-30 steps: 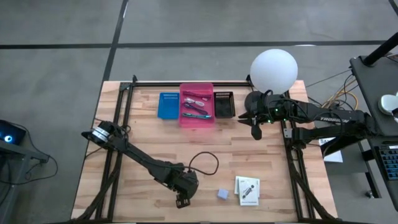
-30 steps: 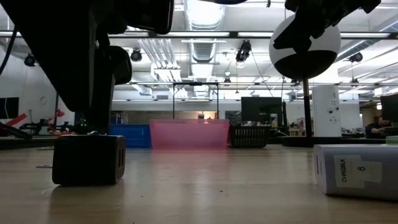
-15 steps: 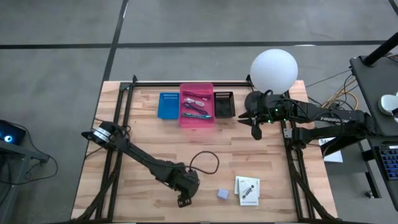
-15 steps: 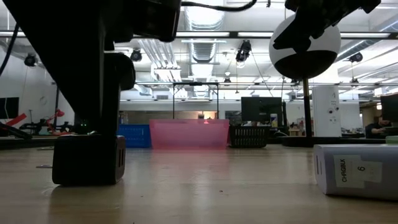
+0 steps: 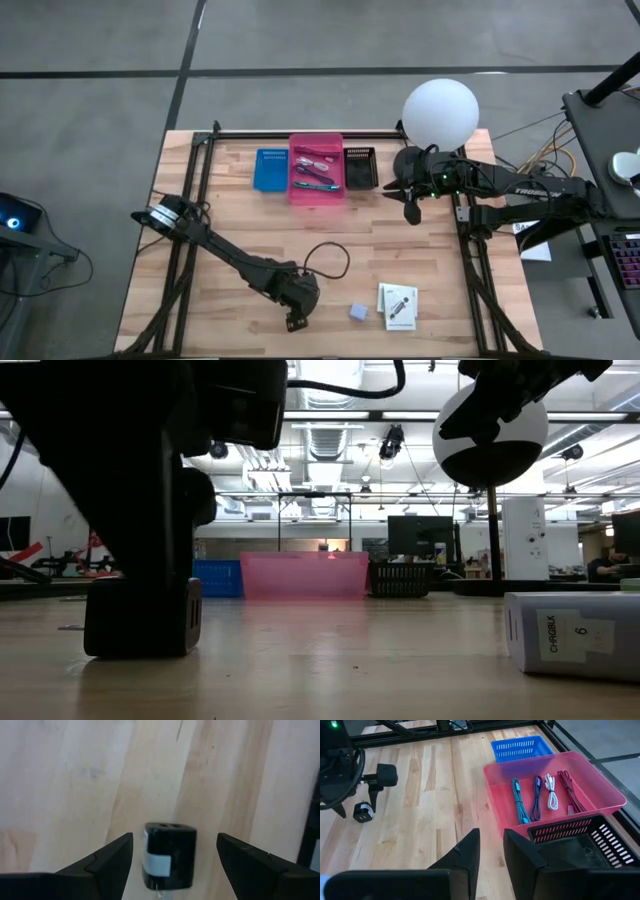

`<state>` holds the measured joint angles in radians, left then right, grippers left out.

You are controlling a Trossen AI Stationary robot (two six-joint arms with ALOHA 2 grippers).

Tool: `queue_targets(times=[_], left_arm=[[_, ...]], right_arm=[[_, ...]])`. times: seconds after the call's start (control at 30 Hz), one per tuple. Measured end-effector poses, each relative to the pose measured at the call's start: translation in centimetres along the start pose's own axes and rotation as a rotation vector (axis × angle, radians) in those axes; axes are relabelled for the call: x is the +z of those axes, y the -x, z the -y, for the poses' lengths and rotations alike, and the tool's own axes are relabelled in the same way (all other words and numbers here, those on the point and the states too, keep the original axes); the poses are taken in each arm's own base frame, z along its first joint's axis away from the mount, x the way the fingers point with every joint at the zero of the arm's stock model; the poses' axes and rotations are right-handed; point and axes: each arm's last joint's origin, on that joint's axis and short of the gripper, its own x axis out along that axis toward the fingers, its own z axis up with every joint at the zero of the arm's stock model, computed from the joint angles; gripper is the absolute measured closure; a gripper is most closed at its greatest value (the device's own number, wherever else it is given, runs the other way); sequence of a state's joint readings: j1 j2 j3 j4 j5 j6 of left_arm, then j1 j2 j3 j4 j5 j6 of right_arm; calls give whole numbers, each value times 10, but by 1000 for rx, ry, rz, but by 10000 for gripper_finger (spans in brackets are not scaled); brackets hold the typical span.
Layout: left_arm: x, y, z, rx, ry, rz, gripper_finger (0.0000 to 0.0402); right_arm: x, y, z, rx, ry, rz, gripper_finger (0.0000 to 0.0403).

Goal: Pick and place items into bin
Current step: Put the black charger adapter into the blue bin

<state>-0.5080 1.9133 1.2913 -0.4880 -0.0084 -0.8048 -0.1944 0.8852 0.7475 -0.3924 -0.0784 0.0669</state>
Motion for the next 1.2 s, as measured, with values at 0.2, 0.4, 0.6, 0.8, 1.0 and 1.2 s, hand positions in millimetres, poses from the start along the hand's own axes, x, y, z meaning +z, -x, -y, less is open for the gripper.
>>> queue_targets(times=[0.2,0.4,0.6,0.8,1.0,1.2], left_arm=[[-1,-4,-2,-5,2,30,132],[-2,-8,-4,-10,3,62,132],[-4,-9,-7,9,3,65,132],[-5,-10,-8,21,-9,67,132],[-4,-10,-9,36,-8,84,132],[-4,-10,-9,51,-7,99,132]], right_arm=[[0,0,0,0,0,0,325],[0,0,0,0,0,0,335],[0,0,0,-1,0,0,337],[0,0,0,-1,0,0,339],[0,0,0,-1,0,0,336],[0,0,0,-2,0,0,330]])
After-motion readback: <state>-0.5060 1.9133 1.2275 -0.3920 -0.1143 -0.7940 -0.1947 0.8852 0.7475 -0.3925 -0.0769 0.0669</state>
